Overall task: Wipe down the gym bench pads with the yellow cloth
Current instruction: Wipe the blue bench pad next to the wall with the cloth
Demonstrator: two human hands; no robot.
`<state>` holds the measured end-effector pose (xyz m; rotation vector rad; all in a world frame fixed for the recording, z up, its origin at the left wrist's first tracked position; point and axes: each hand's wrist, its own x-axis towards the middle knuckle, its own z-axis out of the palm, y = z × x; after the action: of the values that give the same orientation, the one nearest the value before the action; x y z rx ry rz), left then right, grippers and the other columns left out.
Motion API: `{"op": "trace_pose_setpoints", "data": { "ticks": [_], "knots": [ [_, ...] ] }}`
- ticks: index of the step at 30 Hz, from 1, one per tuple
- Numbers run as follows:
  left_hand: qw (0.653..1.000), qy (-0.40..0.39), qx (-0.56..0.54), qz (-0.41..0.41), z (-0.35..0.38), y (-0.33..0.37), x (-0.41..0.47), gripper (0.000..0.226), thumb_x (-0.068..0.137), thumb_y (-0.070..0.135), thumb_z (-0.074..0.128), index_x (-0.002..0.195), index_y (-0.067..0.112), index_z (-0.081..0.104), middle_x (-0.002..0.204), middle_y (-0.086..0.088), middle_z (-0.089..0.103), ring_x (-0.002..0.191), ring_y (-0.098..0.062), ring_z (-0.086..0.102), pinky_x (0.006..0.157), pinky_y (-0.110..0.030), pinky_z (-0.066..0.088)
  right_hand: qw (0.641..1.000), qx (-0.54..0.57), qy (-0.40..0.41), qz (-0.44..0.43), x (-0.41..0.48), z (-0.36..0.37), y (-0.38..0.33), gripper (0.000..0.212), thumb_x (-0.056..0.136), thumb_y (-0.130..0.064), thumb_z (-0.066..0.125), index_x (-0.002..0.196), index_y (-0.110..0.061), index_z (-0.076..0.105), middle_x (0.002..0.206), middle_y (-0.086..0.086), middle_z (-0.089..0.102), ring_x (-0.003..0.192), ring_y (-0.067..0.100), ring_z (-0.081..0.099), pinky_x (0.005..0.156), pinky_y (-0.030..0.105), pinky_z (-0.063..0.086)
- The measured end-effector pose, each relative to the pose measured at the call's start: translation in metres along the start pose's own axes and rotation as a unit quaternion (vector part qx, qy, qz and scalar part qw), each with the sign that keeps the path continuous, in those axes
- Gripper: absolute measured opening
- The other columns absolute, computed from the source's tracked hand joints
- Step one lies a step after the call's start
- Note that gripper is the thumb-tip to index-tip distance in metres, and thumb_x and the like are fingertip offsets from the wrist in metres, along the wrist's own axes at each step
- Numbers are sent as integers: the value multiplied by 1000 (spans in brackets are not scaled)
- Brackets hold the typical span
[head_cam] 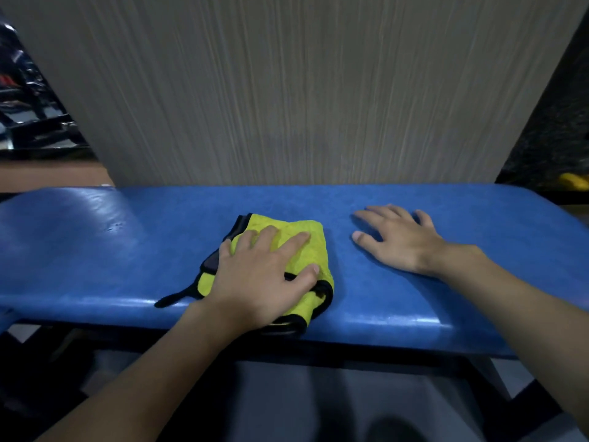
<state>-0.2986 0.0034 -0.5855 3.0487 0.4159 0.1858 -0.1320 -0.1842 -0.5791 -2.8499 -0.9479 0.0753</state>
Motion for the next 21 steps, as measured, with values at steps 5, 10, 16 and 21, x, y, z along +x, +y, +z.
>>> {"op": "trace_pose_setpoints", "data": {
  "ticks": [5,10,16,21],
  "knots": [
    [1000,-20,-12,3,1,-8,48,77,77,78,11,150,56,19,163,2,23,148,-28,20,117,-58,16,1000,-14,-17,2,5,10,0,62,96,-65,16,155,-44,14,166,-12,5,153,18,0,120,54,-1],
    [1000,-12,-20,1,9,-13,113,78,74,79,11,148,55,23,158,0,31,144,-32,27,113,-60,22,1000,-20,-11,0,4,13,0,63,95,-65,14,155,-45,12,166,-12,4,152,17,-2,120,53,-3],
    [999,-15,-25,-16,13,-16,187,67,84,75,17,147,55,25,155,-3,34,140,-37,31,109,-63,24,1000,-10,3,-3,4,15,3,67,91,-69,12,154,-46,13,165,-15,5,152,15,-2,121,51,-2],
    [1000,-13,-14,-14,15,-19,190,59,93,69,23,149,52,26,155,-7,33,140,-37,31,111,-61,23,1000,5,9,-3,3,15,4,66,90,-69,14,153,-47,17,164,-17,9,151,13,0,121,50,-1]
  ]
}}
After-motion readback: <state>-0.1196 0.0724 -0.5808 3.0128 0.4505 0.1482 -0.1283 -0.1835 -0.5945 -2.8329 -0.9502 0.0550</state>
